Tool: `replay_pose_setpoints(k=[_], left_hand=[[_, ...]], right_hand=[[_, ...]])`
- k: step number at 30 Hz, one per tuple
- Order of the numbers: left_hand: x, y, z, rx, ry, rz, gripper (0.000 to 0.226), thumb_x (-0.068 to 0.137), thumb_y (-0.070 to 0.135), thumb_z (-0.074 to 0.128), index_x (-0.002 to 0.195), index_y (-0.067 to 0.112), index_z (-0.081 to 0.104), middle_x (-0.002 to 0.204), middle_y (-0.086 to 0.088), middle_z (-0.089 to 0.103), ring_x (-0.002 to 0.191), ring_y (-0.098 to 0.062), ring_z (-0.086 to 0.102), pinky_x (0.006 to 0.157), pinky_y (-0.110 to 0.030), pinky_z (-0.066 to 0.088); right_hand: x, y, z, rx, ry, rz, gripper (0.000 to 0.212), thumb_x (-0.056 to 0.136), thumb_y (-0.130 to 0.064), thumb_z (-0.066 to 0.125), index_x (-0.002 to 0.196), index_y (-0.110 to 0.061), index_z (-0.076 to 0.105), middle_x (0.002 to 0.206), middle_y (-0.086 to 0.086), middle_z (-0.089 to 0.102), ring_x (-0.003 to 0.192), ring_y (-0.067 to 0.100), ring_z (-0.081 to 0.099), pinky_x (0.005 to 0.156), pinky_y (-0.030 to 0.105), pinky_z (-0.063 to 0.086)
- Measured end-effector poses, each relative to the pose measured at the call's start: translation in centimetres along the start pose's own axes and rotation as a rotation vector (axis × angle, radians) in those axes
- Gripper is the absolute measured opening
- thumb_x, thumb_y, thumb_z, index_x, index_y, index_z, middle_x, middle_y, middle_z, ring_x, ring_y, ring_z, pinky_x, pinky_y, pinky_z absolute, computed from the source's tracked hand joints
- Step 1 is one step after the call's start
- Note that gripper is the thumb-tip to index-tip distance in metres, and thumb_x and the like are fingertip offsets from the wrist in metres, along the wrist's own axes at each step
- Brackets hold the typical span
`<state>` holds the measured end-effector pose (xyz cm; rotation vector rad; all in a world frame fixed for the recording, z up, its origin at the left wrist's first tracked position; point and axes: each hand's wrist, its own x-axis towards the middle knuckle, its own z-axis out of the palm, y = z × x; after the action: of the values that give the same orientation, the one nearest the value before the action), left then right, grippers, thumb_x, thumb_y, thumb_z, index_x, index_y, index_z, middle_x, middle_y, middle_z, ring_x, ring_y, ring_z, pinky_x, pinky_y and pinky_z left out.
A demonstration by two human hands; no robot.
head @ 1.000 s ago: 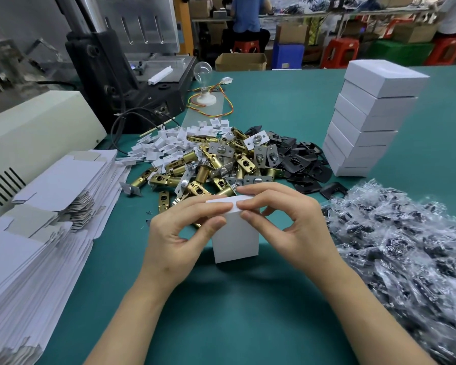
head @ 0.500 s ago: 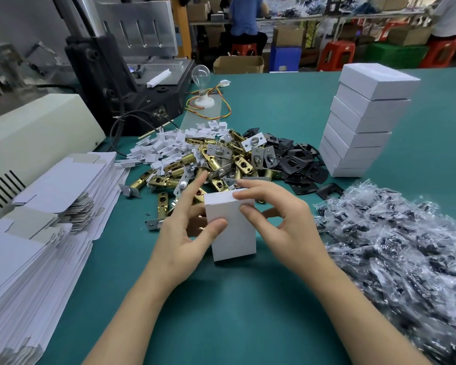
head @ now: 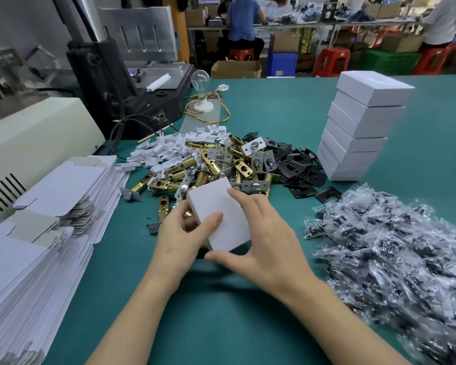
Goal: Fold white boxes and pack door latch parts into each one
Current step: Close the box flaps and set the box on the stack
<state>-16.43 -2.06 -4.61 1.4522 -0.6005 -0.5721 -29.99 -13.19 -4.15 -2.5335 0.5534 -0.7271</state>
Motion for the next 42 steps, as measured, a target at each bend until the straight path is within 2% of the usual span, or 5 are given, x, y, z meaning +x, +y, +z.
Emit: replay_pose_setpoints(k=[10, 15, 24, 33, 42], left_hand=[[0.1, 0.4, 0.5, -0.319, -0.055, -0.059, 0.043, 0.096, 0.052, 0.057, 0.122, 0.02, 0.07, 0.112, -0.016, 0.079, 0.099, -0.028, 0.078, 0.067, -0.032, 0.064], [0.4, 0.0, 1.0, -0.237, -0.102, -0.037, 0.044, 0.098, 0.049, 0.049, 0.117, 0.014, 0.068, 0.105, -0.013, 0.081, 0.094, -0.03, 0.08, 0.065, -0.03, 0.064], [0.5, -0.9, 1.8, -0.147, -0.223, -0.029, 0.033, 0.095, 0.058, 0.054, 0.099, 0.033, 0.076, 0.102, -0.008, 0.081, 0.084, -0.029, 0.079, 0.066, -0.03, 0.062], [0.8, -1.6, 2.2, -0.112, -0.335, -0.047, 0.038, 0.09, 0.066, 0.05, 0.102, 0.039, 0.076, 0.102, -0.003, 0.082, 0.08, -0.024, 0.079, 0.062, -0.026, 0.055], [0.7, -0.9, 2.2, -0.087, -0.338, -0.031, 0.039, 0.09, 0.065, 0.049, 0.102, 0.038, 0.074, 0.099, -0.002, 0.082, 0.074, -0.021, 0.078, 0.059, -0.027, 0.048]], right_hand=[[2.2, -1.2, -2.9, 0.279, 0.171, 0.119, 0.079, 0.074, -0.043, 0.08, 0.142, -0.037, 0.041, 0.125, -0.013, 0.061, 0.114, 0.009, 0.058, 0.092, 0.032, 0.051], [10.7, 2.2, -6.4, -0.016, 0.159, 0.238, 0.079, 0.077, -0.042, 0.076, 0.144, -0.027, 0.036, 0.122, 0.007, 0.06, 0.11, 0.031, 0.058, 0.08, 0.045, 0.052], [26.1, 12.4, -5.8, -0.459, -0.109, 0.554, 0.069, 0.089, -0.018, 0.069, 0.145, -0.007, 0.031, 0.136, 0.028, 0.044, 0.129, 0.045, 0.042, 0.098, 0.052, 0.045], [28.0, 18.1, -3.8, -0.729, -0.283, 0.611, 0.05, 0.092, -0.013, 0.062, 0.137, -0.003, 0.039, 0.13, 0.027, 0.045, 0.126, 0.045, 0.045, 0.098, 0.052, 0.044], [27.3, 17.9, -3.7, -0.83, -0.427, 0.585, 0.033, 0.099, -0.013, 0.049, 0.13, -0.007, 0.054, 0.085, 0.005, 0.049, 0.092, 0.03, 0.058, 0.065, 0.034, 0.044]])
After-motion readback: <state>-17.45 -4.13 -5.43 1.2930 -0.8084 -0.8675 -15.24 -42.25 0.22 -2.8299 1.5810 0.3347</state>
